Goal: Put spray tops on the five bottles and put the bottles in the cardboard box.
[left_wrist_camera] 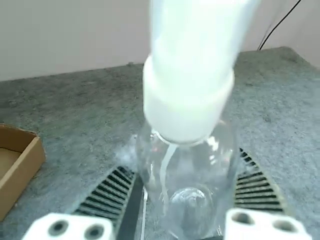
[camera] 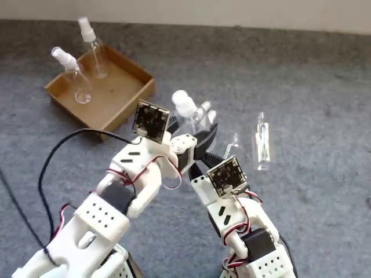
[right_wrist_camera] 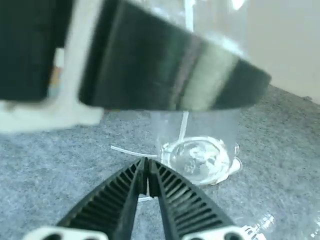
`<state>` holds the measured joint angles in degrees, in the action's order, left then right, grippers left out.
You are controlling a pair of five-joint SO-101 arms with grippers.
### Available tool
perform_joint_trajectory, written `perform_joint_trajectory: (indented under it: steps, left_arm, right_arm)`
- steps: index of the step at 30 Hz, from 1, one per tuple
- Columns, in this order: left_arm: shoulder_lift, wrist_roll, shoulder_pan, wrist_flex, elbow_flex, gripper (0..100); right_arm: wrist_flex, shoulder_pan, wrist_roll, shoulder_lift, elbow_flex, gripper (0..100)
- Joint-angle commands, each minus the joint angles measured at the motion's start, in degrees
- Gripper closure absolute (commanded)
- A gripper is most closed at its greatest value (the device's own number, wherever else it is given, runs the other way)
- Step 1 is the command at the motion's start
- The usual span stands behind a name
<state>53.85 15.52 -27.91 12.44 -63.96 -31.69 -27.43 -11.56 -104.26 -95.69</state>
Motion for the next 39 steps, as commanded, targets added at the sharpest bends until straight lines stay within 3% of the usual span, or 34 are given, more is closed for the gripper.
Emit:
perform_joint_trajectory:
  steps: [1, 10, 15, 23, 33, 39]
  left_arm:
    - [5.49, 0.35, 5.14, 0.62, 1.89, 87]
    - [5.32, -9.49, 20.00, 0.88, 5.23, 87]
    - [4.35, -10.11, 24.40, 0.88, 8.22, 87]
    - [-18.68, -10.20, 28.53, -0.09, 20.79, 87]
    - [-48.22, -10.20, 31.78, -21.19, 32.04, 87]
    - [-62.55, -10.20, 32.66, -27.08, 40.13, 87]
  right_arm:
    - [-0.04, 1.80, -0.18, -0.66, -7.43, 99.4]
    - [-2.33, 1.80, -0.35, -0.92, -7.52, 99.4]
    - [-2.42, 1.80, -0.35, -0.92, -7.52, 99.4]
    - [-2.42, 1.80, -0.35, -0.75, -7.52, 99.4]
    - [-2.42, 1.80, -0.35, -0.75, -7.43, 99.4]
    - [-2.42, 1.80, -0.35, -0.75, -7.43, 99.4]
